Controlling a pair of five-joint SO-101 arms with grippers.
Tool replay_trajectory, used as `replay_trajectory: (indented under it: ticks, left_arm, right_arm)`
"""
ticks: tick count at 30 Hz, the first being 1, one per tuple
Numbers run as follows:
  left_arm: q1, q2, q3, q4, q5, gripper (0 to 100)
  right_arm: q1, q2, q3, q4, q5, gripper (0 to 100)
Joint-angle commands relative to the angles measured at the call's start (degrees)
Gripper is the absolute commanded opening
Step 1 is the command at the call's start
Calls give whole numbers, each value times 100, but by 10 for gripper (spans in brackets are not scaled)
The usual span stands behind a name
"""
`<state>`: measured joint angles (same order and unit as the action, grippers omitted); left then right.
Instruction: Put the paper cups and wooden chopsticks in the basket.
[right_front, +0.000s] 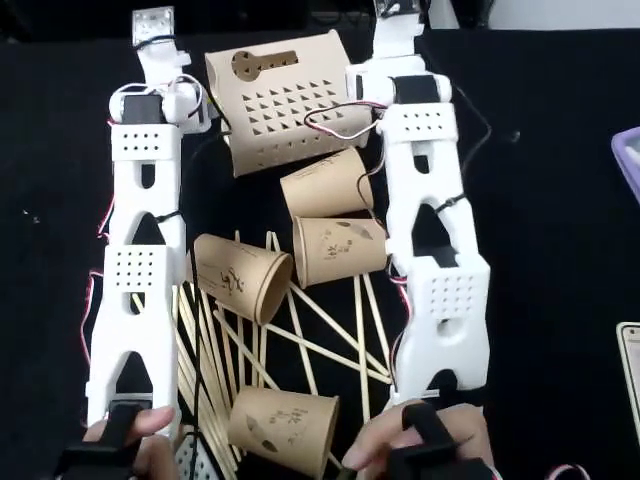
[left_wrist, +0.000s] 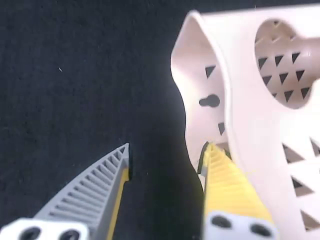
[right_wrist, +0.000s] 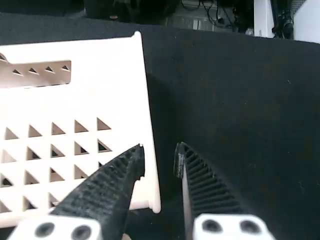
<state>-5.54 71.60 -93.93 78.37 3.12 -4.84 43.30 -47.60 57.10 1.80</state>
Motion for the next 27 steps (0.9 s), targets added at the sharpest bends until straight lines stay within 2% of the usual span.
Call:
replay_trajectory:
  ticks: [1,9,19,27]
  left_arm:
    - [75,62,-136,-211,62,238]
    - [163,308,-136,-519,281,238]
    - [180,299,-145,-185,299,238]
    - [171,-431,-145,44,325,238]
  right_arm:
    - [70,-4,-295,-299,-26,122]
    - [123,154,-48,-378,536,122]
    - [369,857,-189,-378,659,121]
    - [923,778,-180,422,695,120]
